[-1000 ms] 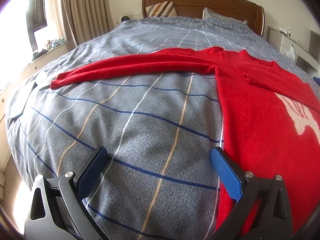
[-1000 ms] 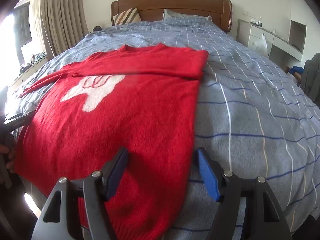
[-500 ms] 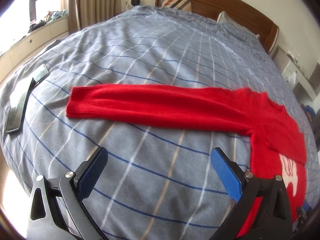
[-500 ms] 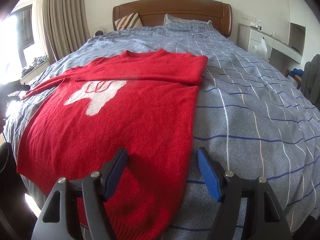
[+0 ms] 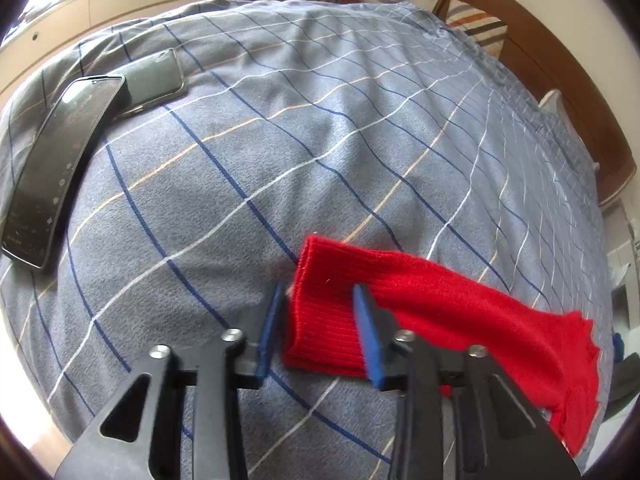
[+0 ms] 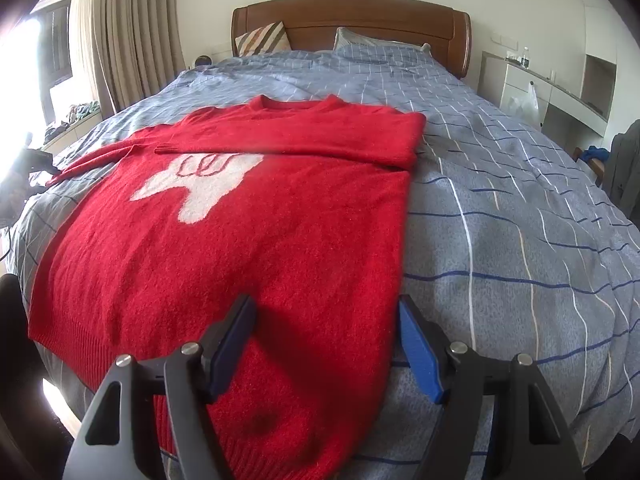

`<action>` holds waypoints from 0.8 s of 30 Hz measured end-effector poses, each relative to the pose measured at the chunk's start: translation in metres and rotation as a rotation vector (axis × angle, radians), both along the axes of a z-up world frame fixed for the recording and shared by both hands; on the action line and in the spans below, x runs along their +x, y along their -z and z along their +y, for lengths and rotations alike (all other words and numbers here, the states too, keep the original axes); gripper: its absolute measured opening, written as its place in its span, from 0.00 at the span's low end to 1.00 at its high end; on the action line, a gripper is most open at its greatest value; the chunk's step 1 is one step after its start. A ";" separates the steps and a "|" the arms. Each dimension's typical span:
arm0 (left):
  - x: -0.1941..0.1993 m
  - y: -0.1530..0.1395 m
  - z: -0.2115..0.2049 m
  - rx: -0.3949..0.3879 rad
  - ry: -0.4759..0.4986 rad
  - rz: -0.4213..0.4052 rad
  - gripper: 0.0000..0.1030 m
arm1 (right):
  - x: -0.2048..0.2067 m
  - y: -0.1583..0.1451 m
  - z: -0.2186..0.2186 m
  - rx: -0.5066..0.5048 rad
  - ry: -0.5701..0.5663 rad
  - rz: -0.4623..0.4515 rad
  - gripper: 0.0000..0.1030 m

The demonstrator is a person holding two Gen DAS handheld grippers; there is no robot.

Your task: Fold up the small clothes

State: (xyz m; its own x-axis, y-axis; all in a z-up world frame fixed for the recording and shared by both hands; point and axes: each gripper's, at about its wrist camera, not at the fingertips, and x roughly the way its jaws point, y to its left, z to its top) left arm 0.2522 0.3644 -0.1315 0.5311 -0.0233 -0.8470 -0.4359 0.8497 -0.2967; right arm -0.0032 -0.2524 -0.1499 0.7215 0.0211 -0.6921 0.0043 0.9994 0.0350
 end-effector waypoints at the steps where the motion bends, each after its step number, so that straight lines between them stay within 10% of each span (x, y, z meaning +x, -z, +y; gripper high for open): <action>1: 0.001 -0.002 -0.003 0.009 0.002 -0.001 0.03 | 0.000 0.000 0.000 0.001 0.000 0.000 0.69; 7: 0.007 -0.087 -0.074 0.194 0.186 -0.123 0.02 | -0.004 -0.004 -0.001 0.017 -0.003 -0.021 0.69; 14: 0.002 -0.210 -0.262 0.198 0.628 -0.346 0.02 | -0.008 -0.014 -0.006 0.047 0.000 -0.063 0.69; 20: -0.013 -0.208 -0.411 0.128 0.940 -0.362 0.06 | -0.013 -0.020 -0.010 0.044 0.010 -0.087 0.69; 21: -0.014 -0.196 -0.429 0.126 0.980 -0.338 0.10 | -0.013 -0.020 -0.012 0.047 0.013 -0.087 0.69; 23: -0.016 -0.167 -0.456 0.129 1.019 -0.266 0.69 | -0.014 -0.021 -0.015 0.055 0.020 -0.089 0.69; 24: -0.019 -0.154 -0.461 0.136 1.007 -0.244 0.77 | -0.014 -0.021 -0.017 0.059 0.024 -0.092 0.69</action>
